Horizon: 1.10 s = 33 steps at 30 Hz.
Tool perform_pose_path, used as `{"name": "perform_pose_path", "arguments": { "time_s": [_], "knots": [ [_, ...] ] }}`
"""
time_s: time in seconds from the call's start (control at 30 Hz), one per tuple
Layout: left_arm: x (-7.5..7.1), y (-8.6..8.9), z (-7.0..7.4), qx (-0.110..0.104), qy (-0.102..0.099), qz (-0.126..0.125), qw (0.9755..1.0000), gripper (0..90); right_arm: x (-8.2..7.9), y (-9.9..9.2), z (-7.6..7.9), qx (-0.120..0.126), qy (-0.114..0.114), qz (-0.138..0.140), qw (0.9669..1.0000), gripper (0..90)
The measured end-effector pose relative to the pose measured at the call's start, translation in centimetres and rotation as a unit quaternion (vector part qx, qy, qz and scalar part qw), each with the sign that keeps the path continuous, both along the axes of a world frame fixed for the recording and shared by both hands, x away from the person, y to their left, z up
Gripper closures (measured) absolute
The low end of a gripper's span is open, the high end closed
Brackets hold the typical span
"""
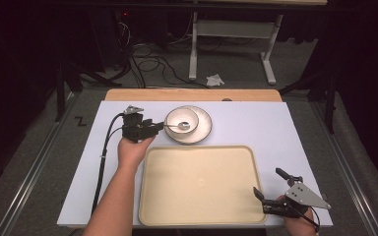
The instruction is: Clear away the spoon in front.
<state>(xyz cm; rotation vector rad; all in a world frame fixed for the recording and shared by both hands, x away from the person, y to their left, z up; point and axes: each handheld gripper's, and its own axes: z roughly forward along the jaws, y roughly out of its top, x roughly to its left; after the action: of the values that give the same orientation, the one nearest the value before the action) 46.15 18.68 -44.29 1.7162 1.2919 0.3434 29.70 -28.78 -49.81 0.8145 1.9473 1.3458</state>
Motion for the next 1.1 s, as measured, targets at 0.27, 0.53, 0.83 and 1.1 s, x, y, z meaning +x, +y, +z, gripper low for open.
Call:
{"name": "perform_pose_path", "arguments": {
  "time_s": [0.27,0.53,0.83,1.1],
  "knots": [
    [0.1,0.27,0.1,-0.022,0.024,0.014,0.9994,62.9,-0.03,-0.05,0.01,-0.001,-0.001,0.0,1.0,3.9],
    [0.03,0.46,0.35,-0.035,0.032,0.01,0.9988,79.4,-0.05,-0.04,0.01,-0.001,0.0,0.0,1.0,3.9],
    [-0.31,0.33,0.55,-0.033,0.026,-0.001,0.9991,88.9,-0.03,-0.03,0.0,-0.001,-0.001,0.001,1.0,3.9],
    [-0.78,-0.07,0.79,-0.018,0.005,-0.003,0.9998,89.6,-0.08,-0.04,0.04,-0.002,0.0,-0.001,1.0,3.9]
  ]
}}
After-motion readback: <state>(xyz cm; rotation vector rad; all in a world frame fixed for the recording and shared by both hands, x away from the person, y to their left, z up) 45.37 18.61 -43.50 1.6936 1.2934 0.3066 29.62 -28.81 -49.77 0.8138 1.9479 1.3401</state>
